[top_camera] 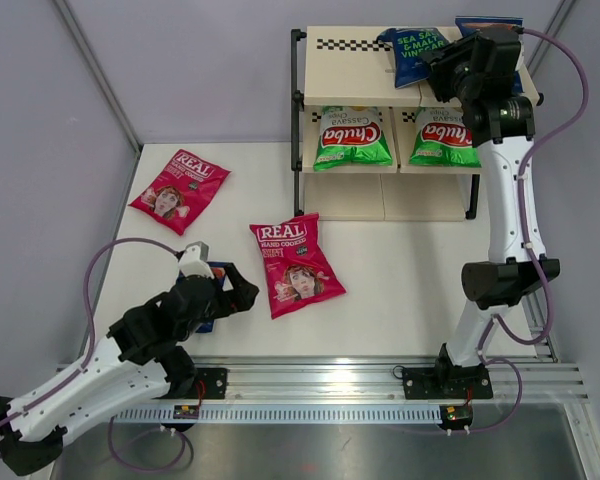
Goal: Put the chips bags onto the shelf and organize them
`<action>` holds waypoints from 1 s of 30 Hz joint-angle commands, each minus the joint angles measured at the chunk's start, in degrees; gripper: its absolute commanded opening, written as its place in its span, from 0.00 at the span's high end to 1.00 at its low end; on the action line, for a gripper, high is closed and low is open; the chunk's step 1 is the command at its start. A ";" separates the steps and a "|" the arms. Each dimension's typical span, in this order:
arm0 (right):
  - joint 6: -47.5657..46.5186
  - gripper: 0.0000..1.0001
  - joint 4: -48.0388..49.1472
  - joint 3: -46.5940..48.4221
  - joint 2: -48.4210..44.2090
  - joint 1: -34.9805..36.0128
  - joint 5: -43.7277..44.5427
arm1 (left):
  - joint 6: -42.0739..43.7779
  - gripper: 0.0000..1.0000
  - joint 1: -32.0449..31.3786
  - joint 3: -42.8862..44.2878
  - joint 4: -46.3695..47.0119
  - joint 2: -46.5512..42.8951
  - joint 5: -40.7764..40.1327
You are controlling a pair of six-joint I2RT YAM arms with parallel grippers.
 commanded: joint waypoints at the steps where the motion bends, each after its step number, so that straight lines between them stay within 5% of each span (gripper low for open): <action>1: 2.57 0.50 -2.53 -1.27 -5.28 0.13 1.48 | 0.76 0.01 0.31 4.67 -2.53 1.06 -2.22; 11: 5.82 0.21 -1.48 -10.51 -13.99 0.13 1.13 | 4.01 0.01 5.49 12.05 -3.50 8.88 0.15; 17: 3.90 0.18 0.09 -14.02 -19.17 0.13 -1.24 | 6.21 0.01 12.78 18.81 -5.61 12.58 1.03; 23: -2.33 0.09 7.30 -24.64 -29.35 0.13 -7.56 | 7.88 0.01 25.78 18.39 -5.88 14.34 4.89; 30: -14.56 0.01 12.85 -43.70 -45.07 0.13 -21.98 | 8.06 0.01 52.04 9.25 -5.35 12.58 13.06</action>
